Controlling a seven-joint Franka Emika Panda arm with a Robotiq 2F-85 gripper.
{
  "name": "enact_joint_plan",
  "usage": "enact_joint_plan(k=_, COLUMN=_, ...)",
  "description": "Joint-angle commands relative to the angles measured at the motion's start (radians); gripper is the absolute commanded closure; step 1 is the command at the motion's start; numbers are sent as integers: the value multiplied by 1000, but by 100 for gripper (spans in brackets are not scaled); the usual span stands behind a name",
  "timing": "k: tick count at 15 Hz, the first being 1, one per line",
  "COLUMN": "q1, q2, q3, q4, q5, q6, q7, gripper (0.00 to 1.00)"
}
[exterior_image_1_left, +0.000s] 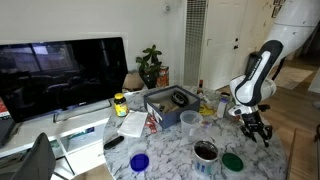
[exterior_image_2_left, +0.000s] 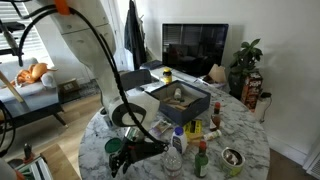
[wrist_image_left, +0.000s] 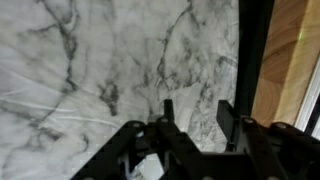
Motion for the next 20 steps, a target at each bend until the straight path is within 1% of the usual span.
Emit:
enact_joint_plan(k=1, q1=-29, q2=21, q3=16, q4=7, q5=-10, q6=19, q7=-14, gripper=81)
enact_joint_plan(k=3, q1=-32, q2=19, q3=20, q4=6, q5=-6, q6=20, q7=-16, gripper=96)
enact_joint_plan(k=4, q1=-38, q2=18, q3=26, q4=7, q5=1, q6=15, q7=-23, gripper=100)
enact_joint_plan(k=6, q1=-41, q2=18, q3=28, q4=8, q5=3, q6=16, q7=-21, gripper=100)
enact_joint_plan(k=7, q1=-43, q2=18, q3=30, q4=9, q5=5, q6=16, q7=-19, gripper=97)
enact_joint_plan(k=8, q1=-45, q2=19, q3=30, q4=10, q5=6, q6=16, q7=-18, gripper=74)
enact_joint_plan(k=10, q1=-50, q2=18, q3=27, q4=11, q5=8, q6=13, q7=-14, gripper=71)
enact_joint_plan(k=11, q1=-53, q2=19, q3=26, q4=13, q5=10, q6=8, q7=-11, gripper=65)
enact_joint_plan(k=16, q1=-82, q2=27, q3=23, q4=18, q5=56, q6=-12, q7=13, gripper=28)
enact_joint_plan(k=20, q1=-111, q2=41, q3=28, q4=19, q5=132, q6=-7, q7=32, gripper=17)
